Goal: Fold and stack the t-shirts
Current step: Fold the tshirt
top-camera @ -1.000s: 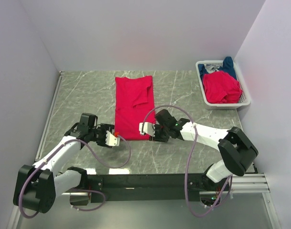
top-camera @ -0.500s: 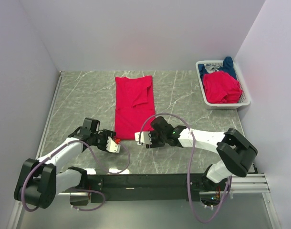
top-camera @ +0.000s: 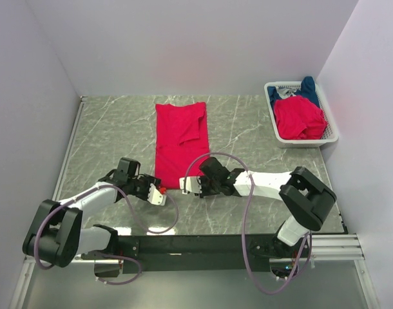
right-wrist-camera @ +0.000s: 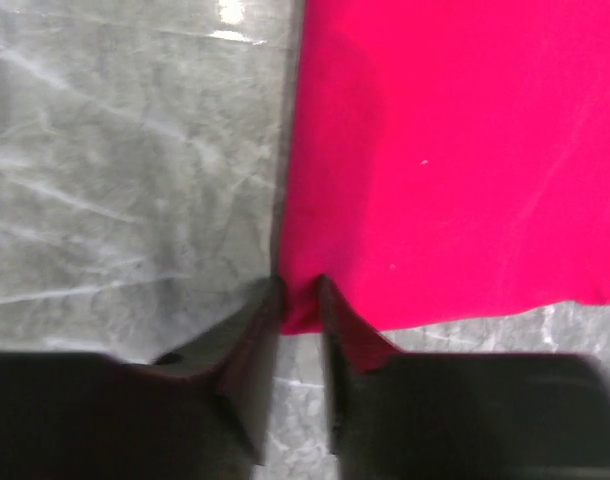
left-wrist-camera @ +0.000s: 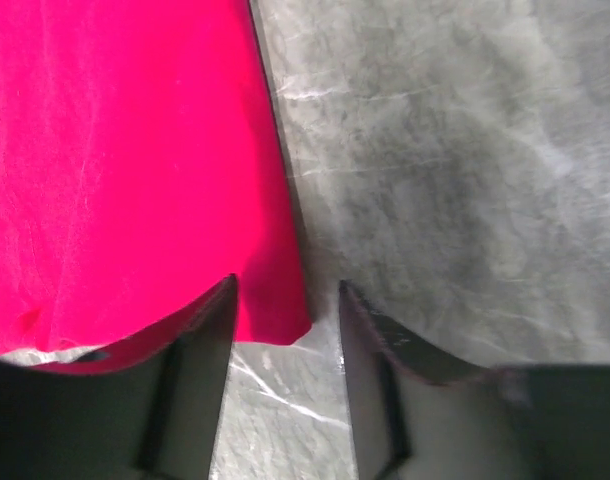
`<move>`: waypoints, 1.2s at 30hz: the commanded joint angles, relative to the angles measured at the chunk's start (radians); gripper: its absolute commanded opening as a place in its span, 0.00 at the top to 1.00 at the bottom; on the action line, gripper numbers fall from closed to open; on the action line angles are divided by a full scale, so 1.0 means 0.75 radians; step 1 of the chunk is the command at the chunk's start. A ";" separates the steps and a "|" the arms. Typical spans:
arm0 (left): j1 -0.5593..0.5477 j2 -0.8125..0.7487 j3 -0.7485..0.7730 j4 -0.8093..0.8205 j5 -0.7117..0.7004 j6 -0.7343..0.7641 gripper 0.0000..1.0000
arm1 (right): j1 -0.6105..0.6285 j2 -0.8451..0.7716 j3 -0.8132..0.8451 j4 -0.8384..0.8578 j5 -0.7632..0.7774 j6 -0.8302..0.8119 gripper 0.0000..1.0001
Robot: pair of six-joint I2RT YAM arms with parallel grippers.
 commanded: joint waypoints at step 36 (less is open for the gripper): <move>-0.127 -0.502 0.493 -1.171 0.106 -0.184 1.00 | 0.055 -0.612 0.277 -0.900 -0.343 0.238 1.00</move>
